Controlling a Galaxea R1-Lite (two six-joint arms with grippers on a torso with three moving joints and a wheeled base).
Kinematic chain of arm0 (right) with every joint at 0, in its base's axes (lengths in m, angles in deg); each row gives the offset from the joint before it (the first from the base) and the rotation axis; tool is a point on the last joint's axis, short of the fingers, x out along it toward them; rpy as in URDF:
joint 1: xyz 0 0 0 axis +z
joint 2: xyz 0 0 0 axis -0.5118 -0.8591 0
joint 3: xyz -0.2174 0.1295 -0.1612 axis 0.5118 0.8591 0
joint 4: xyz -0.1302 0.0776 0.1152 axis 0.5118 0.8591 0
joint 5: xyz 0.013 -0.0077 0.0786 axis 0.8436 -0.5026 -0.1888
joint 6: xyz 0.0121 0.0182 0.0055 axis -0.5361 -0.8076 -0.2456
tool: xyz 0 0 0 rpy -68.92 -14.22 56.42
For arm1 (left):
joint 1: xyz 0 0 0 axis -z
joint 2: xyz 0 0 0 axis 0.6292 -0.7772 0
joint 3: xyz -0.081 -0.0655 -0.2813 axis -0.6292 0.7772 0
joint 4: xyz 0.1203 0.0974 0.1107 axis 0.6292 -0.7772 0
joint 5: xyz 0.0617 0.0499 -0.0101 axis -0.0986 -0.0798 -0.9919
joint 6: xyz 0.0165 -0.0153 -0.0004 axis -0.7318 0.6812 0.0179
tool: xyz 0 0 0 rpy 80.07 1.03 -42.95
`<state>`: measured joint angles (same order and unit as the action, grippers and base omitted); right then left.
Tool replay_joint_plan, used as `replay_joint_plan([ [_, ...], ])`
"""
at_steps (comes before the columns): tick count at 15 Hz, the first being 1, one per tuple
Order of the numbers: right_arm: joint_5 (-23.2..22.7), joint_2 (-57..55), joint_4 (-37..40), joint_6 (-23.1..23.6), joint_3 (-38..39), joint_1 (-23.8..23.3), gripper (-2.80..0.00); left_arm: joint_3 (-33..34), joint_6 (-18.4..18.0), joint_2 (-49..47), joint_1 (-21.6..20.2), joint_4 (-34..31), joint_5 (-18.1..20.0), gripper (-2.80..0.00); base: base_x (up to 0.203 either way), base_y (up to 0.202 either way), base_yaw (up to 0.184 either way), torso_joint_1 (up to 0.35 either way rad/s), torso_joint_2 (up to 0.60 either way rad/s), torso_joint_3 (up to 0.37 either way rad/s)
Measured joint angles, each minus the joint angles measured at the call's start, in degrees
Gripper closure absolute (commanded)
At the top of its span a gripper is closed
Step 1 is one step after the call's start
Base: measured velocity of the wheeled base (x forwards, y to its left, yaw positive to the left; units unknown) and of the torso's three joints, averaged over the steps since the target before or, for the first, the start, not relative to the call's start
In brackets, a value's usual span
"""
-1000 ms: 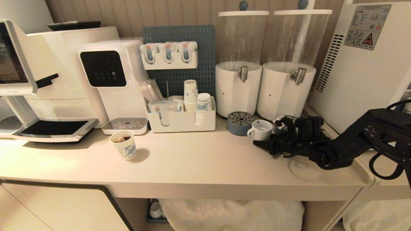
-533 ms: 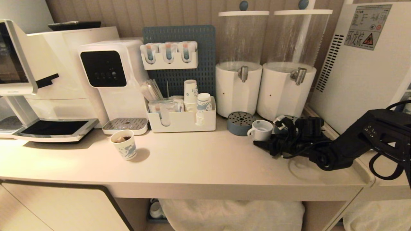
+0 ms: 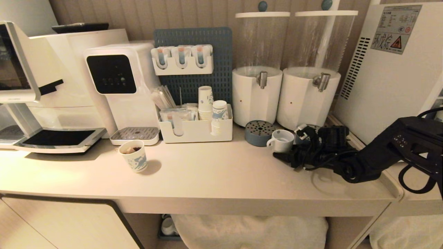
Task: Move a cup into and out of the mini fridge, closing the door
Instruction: Put the ceramic cup in the freezer
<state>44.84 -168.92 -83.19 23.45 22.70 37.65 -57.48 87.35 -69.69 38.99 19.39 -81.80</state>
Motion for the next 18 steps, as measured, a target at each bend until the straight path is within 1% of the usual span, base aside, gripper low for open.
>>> replay_joint_plan([
  [7, 0.12, 0.48, -0.14, 0.09, 0.23, -0.02, -2.8, 0.0, 0.01, 0.0, 0.0, 0.0, 0.0, 0.0, 0.0, 0.0, 0.0, 0.0, 0.0, 0.0],
  [11, -0.32, 0.74, 1.29, 0.02, -2.14, -0.15, -2.8, 0.0, -0.01, 0.0, 0.0, 0.01, 0.0, 0.0, 0.0, 0.0, 0.0, 0.0, 0.0, 0.0],
  [14, -2.19, 0.3, 1.24, 0.09, -3.67, -0.26, -2.8, 0.0, 0.01, 0.0, 0.0, 0.0, 0.02, 0.0, 0.0, 0.0, 0.0, 0.0, 0.0, 0.0],
  [16, -4.87, -0.15, 0.96, 0.32, -3.91, -0.34, -2.8, 0.0, -0.01, 0.0, 0.0, 0.0, -0.01, 0.0, 0.0, 0.0, 0.0, 0.0, 0.0, 0.0],
  [18, -6.76, -0.55, 0.79, 1.85, -4.11, -0.34, -2.8, 0.0, 0.01, 0.0, 0.0, 0.0, -0.02, 0.0, 0.0, 0.0, 0.0, 0.0, 0.0, 0.0],
])
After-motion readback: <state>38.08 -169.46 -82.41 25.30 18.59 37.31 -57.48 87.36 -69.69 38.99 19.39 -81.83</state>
